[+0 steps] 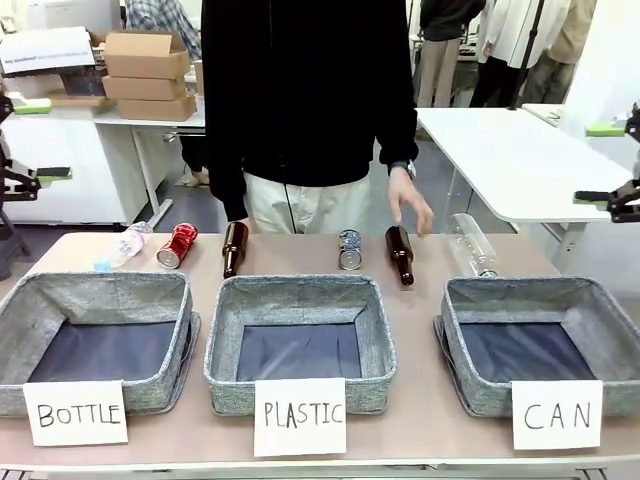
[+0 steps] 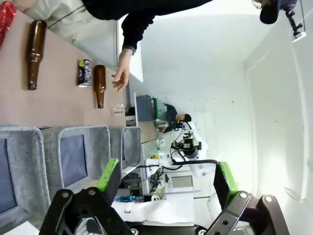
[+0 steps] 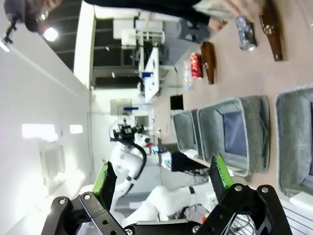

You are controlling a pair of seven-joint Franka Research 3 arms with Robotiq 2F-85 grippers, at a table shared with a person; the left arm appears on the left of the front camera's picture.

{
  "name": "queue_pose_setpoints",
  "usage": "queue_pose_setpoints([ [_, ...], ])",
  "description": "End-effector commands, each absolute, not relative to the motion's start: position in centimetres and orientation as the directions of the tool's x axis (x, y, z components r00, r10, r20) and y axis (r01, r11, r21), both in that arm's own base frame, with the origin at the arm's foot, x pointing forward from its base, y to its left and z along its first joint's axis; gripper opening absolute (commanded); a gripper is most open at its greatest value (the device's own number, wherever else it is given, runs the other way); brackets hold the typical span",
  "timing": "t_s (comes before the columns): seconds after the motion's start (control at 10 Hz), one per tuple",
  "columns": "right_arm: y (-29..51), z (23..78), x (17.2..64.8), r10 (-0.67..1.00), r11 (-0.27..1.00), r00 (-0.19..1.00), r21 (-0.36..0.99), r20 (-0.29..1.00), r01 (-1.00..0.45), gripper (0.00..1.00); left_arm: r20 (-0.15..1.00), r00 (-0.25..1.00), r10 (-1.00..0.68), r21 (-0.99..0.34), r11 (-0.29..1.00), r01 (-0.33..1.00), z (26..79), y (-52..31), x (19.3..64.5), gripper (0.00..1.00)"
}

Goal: Sort the can waste into the basket.
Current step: Pick up the can waste from the table and place it in the right Fabric basket.

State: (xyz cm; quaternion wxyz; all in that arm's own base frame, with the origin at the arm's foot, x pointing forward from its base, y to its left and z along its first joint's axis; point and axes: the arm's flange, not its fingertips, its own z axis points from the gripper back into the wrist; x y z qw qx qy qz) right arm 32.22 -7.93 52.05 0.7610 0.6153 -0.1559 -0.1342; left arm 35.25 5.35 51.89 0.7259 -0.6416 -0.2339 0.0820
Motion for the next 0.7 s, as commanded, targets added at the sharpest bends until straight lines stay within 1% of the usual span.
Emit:
queue_pose_setpoints([
  [0.0, -8.2, 52.3, 31.8, -0.357, 0.253, 0.925, 0.967, 0.129, -0.037, 1.0, 0.281, 0.872, 0.401, -0.957, 0.185, 0.223, 52.6, 5.4, 34.9, 1.0],
  [0.2, -8.2, 52.3, 31.8, -0.357, 0.253, 0.925, 0.967, 0.129, -0.037, 1.0, 0.281, 0.872, 0.401, -0.957, 0.185, 0.223, 52.6, 5.4, 34.9, 1.0],
  [0.3, -8.2, 52.3, 31.8, -0.357, 0.253, 0.925, 0.967, 0.129, -0.037, 1.0, 0.253, 0.881, 0.4, -0.963, 0.19, 0.191, 52.5, 5.3, 34.8, 1.0],
  [0.4, -8.2, 52.3, 31.8, -0.357, 0.253, 0.925, 0.967, 0.129, -0.037, 1.0, 0.316, 0.912, 0.262, -0.911, 0.351, 0.215, 53.2, 3.0, 36.4, 1.0],
  [0.5, -8.2, 52.3, 31.8, -0.357, 0.253, 0.925, 0.967, 0.129, -0.037, 1.0, 0.371, 0.904, 0.213, -0.816, 0.54, 0.207, 53.3, 1.5, 39.5, 1.0],
  [0.6, -8.2, 52.3, 31.8, -0.357, 0.253, 0.925, 0.967, 0.129, -0.037, 1.0, 0.384, 0.908, 0.166, -0.697, 0.697, 0.167, 52.5, -0.1, 43.8, 1.0],
])
